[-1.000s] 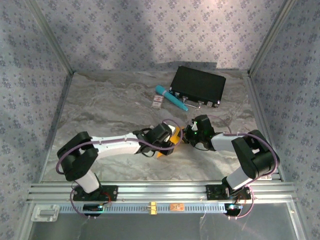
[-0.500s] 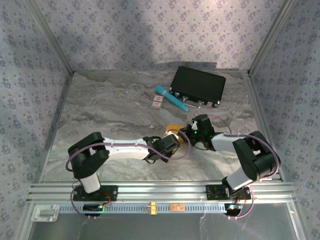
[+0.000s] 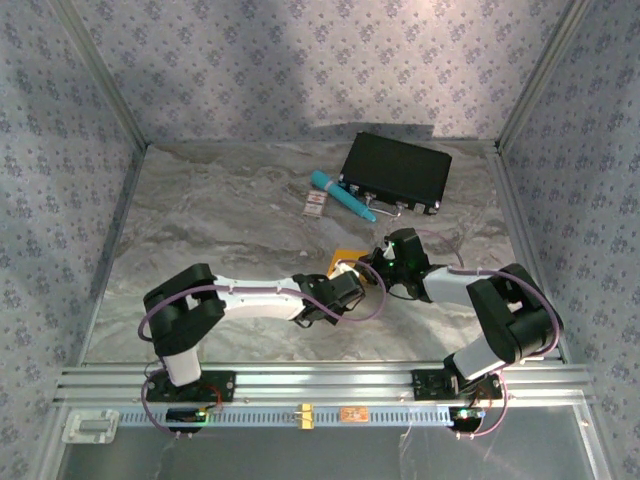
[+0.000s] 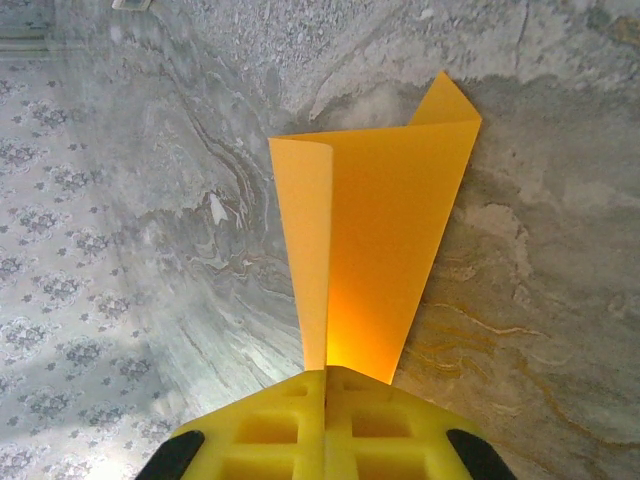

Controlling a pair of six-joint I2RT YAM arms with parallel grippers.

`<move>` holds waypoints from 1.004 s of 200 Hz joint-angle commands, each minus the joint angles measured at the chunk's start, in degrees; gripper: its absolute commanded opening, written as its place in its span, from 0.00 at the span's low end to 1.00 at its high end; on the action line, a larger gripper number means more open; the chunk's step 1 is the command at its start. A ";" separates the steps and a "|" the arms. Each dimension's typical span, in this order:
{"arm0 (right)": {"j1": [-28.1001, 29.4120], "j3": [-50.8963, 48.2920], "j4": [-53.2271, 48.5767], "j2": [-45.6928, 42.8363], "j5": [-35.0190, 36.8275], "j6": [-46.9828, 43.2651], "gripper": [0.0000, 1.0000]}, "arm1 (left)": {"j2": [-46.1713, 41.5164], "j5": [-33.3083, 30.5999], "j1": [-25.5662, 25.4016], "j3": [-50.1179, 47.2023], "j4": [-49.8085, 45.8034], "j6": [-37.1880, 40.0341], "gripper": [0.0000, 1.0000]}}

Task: Fold a paper plane with a square sheet of paper (pick it up from the middle)
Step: Fold the wing for the fifth time at the center of the table.

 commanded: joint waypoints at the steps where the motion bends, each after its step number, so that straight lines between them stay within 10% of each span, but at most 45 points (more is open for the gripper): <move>1: 0.38 1.04 -0.12 -1.28 0.77 0.52 0.06 | 0.46 -1.98 -0.46 1.06 -2.02 0.38 0.22; 201: 0.25 1.13 -0.47 -1.29 0.92 0.57 0.06 | -0.06 -4.53 -0.48 0.89 -3.28 -1.20 0.19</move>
